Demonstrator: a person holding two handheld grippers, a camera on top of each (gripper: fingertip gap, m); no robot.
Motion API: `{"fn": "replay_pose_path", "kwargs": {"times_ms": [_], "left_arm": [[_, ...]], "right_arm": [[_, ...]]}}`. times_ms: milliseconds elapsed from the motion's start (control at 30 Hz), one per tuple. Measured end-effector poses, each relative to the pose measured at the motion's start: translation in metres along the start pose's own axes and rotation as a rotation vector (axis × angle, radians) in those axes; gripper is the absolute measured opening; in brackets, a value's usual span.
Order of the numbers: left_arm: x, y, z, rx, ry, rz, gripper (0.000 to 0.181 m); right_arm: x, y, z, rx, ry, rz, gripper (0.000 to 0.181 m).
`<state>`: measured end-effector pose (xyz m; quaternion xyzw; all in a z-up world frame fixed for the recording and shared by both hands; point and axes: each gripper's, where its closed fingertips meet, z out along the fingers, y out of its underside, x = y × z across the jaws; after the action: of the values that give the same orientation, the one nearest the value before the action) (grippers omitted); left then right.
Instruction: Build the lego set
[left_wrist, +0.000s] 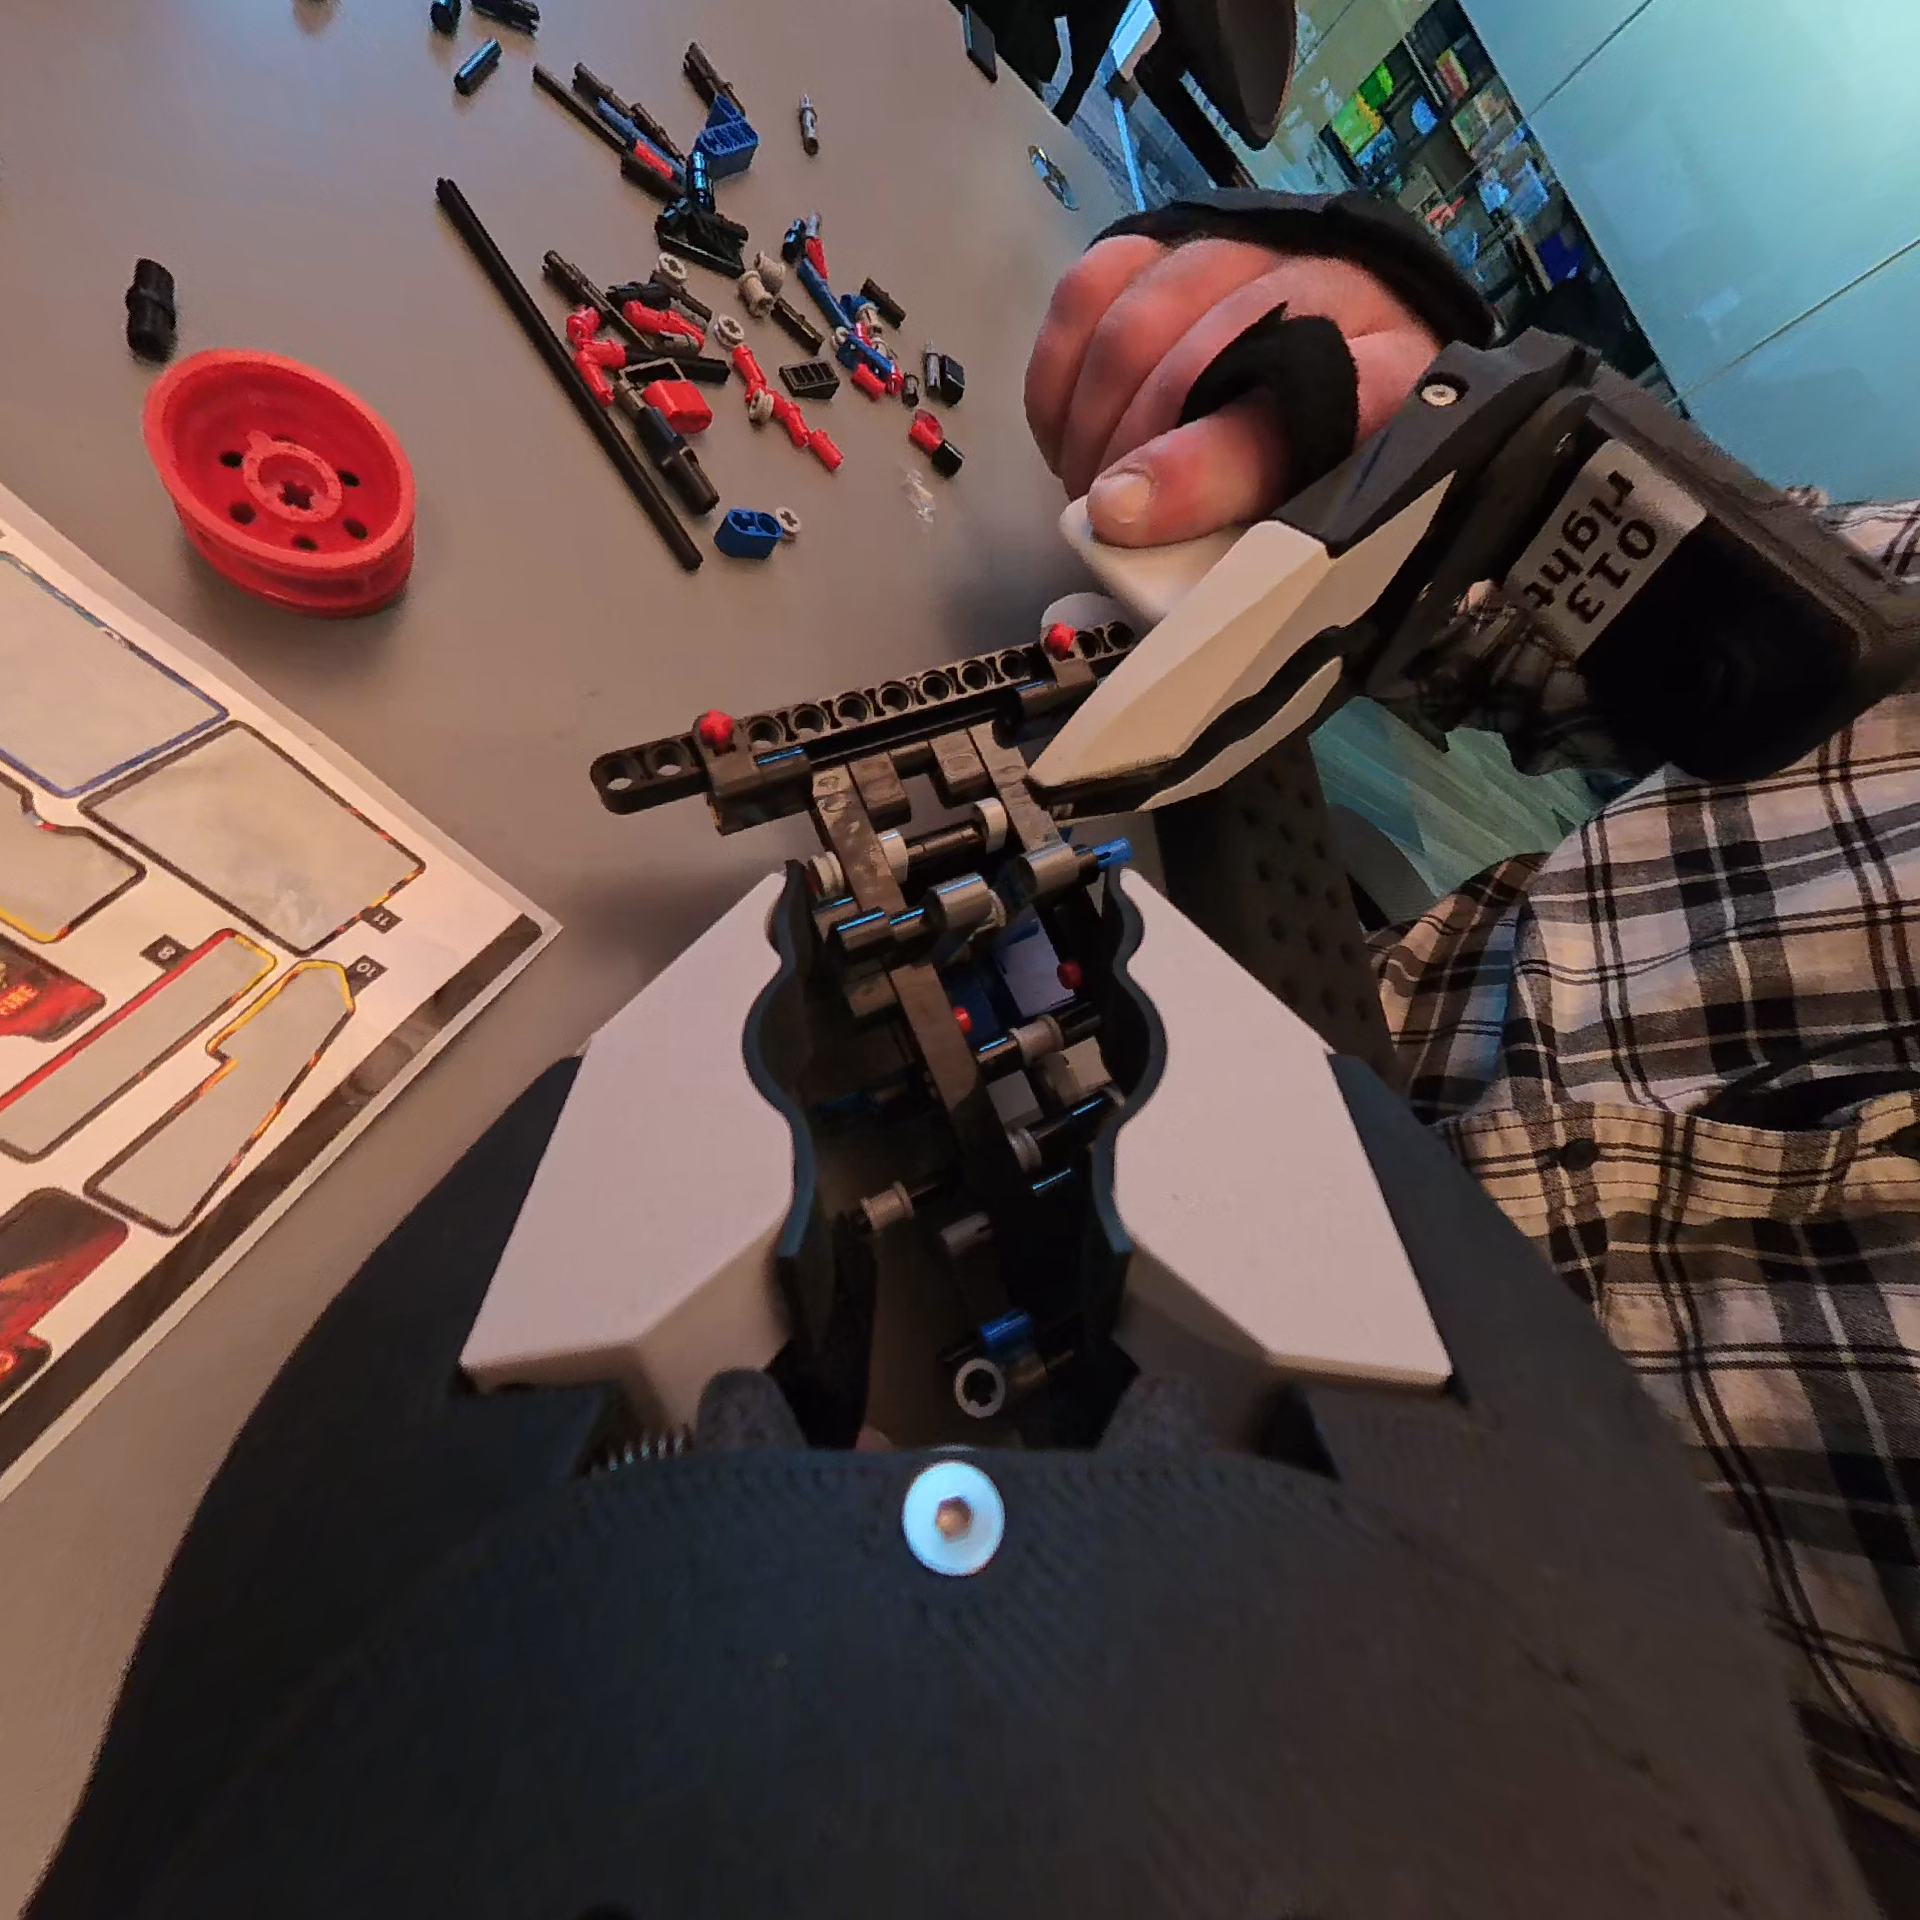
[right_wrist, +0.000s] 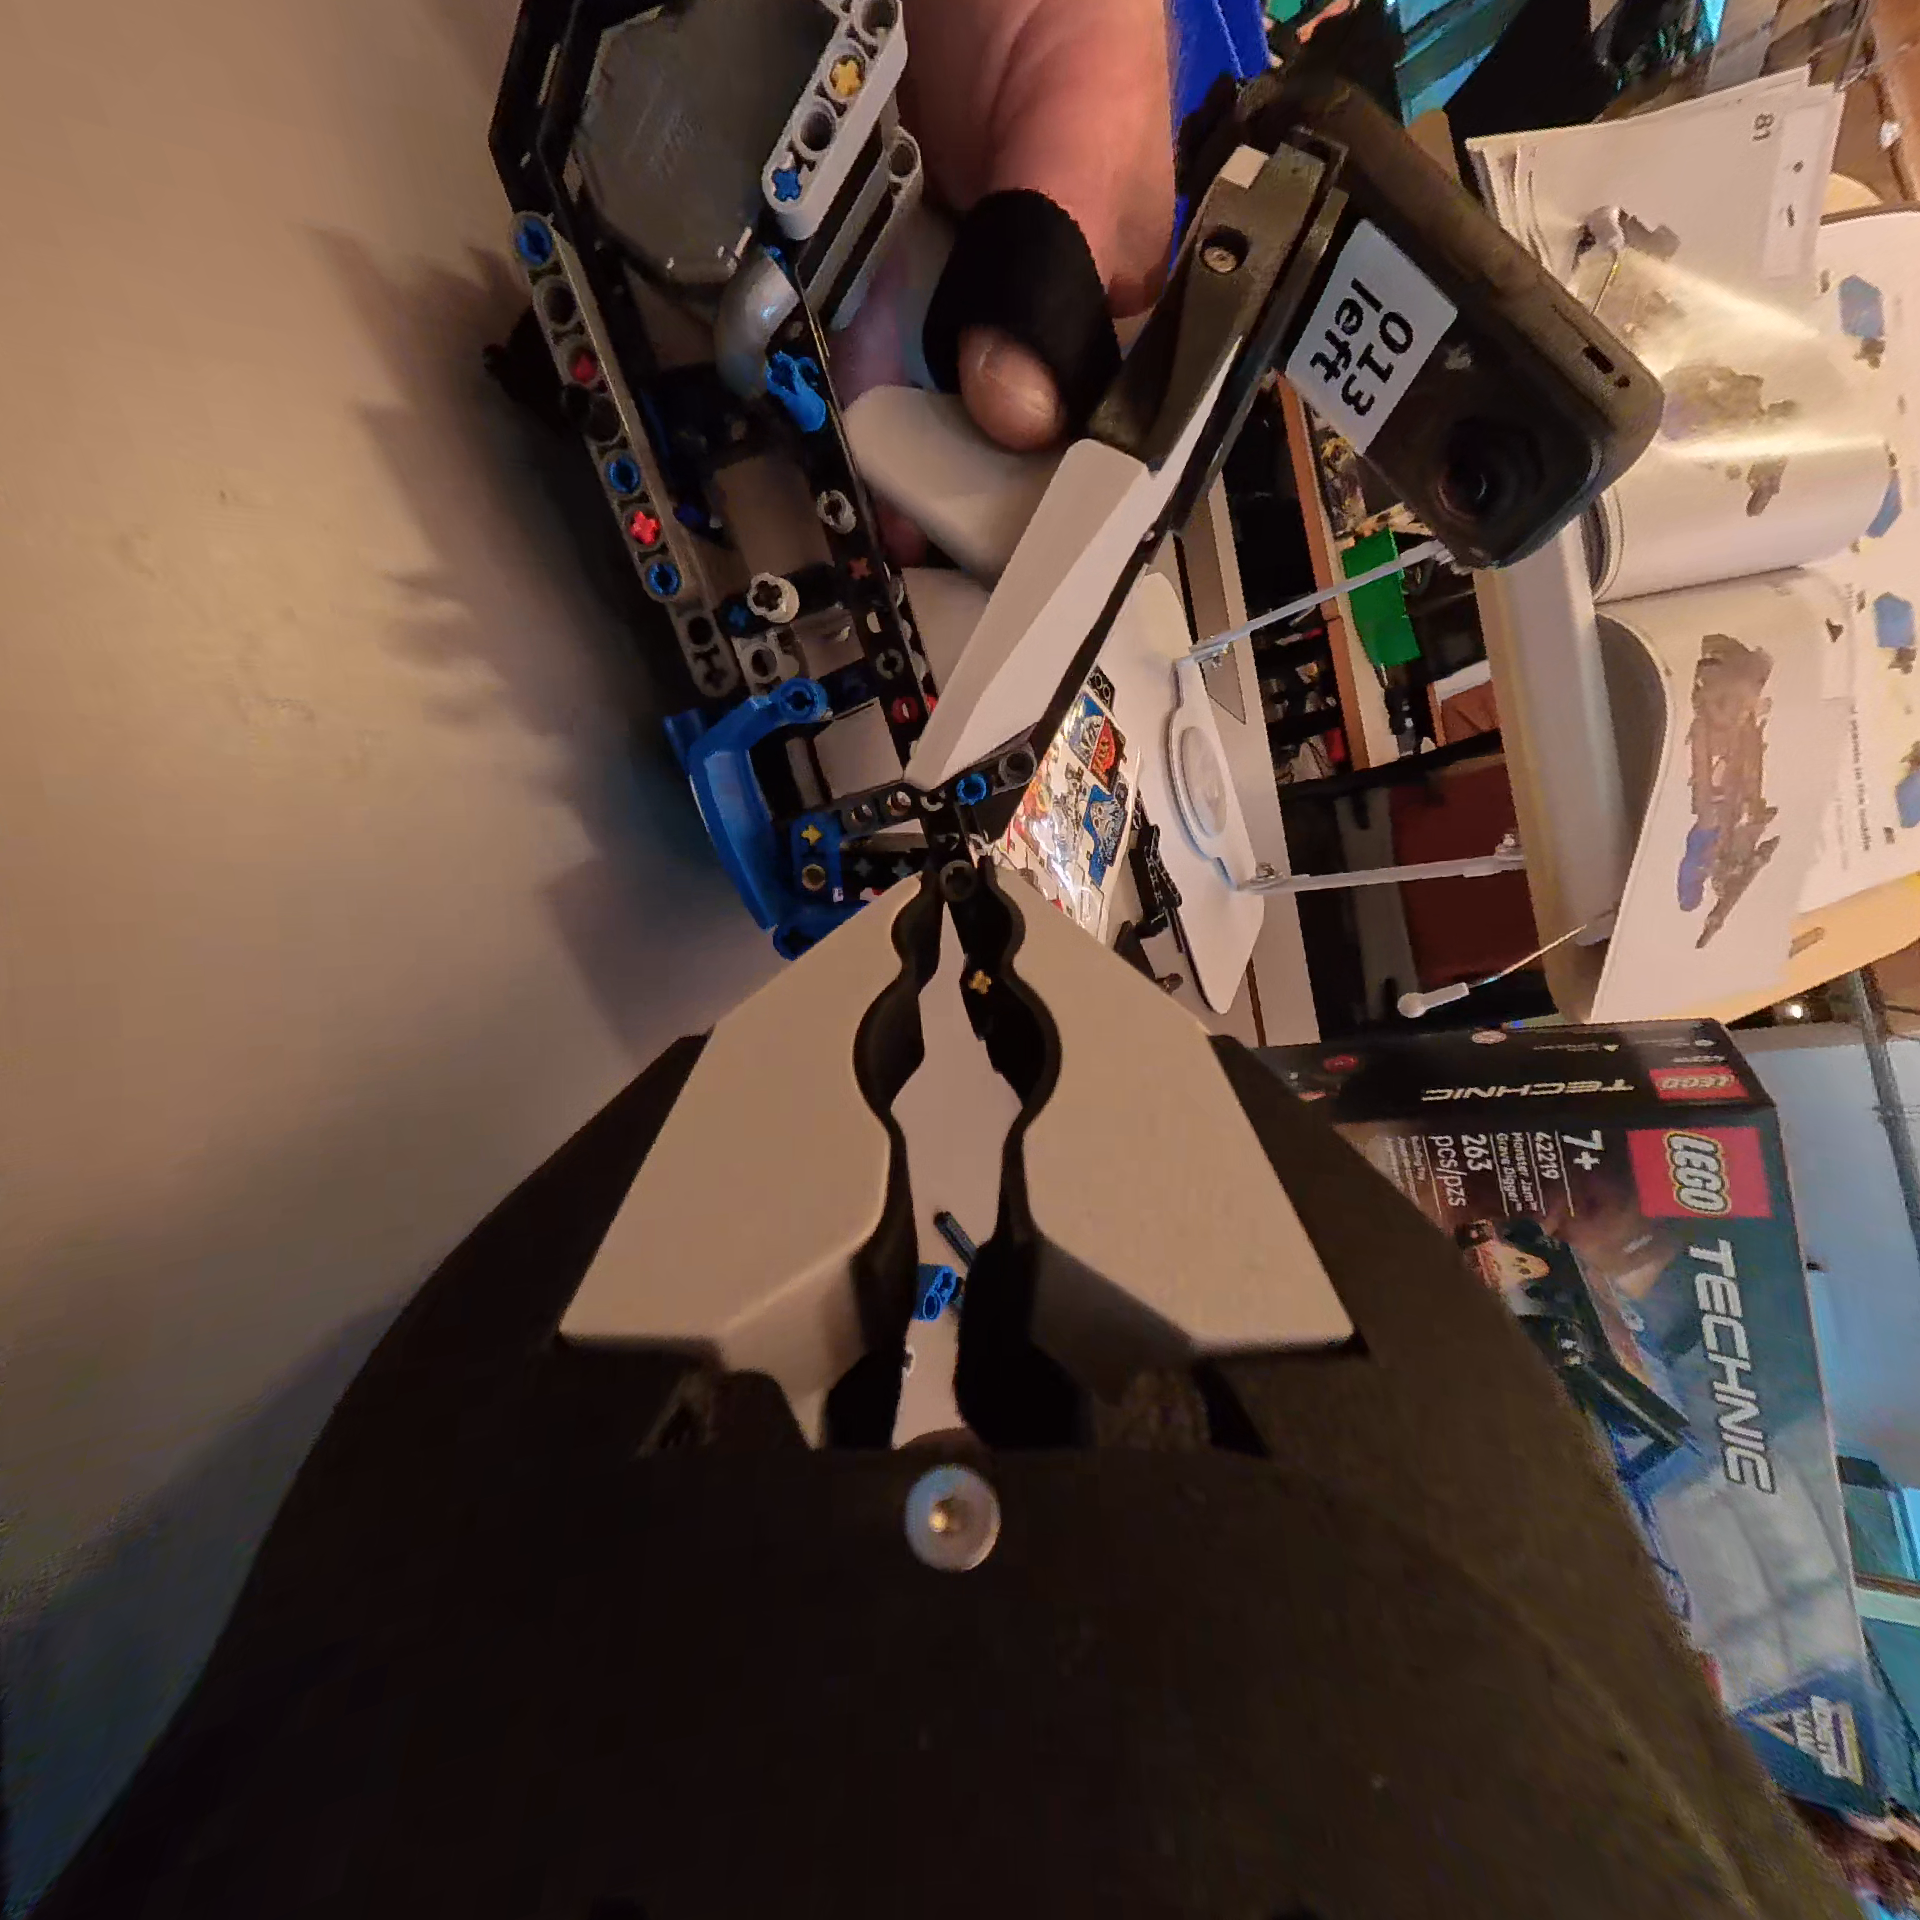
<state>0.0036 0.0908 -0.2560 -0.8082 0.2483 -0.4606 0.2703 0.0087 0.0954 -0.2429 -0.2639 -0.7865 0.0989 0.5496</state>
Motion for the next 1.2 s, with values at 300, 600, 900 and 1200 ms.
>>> {"fn": "replay_pose_path", "kwargs": {"times_ms": [300,600,900,1200], "left_arm": [[-0.0019,-0.003,0.0004,0.021,0.007,-0.029,0.053],[-0.0007,-0.0032,0.0021,0.022,0.014,-0.03,0.053],[-0.0004,-0.003,0.0029,0.012,0.008,-0.019,0.053],[-0.0006,-0.0028,0.0029,0.008,0.016,-0.016,0.053]], "right_arm": [[0.0021,0.0006,-0.0013,0.009,0.003,0.056,0.005],[0.0018,0.0004,-0.0023,0.022,-0.01,0.059,0.005],[0.0013,0.0011,-0.001,0.031,-0.024,0.022,0.005],[0.0012,0.0002,0.0009,0.045,-0.087,-0.025,0.005]]}}
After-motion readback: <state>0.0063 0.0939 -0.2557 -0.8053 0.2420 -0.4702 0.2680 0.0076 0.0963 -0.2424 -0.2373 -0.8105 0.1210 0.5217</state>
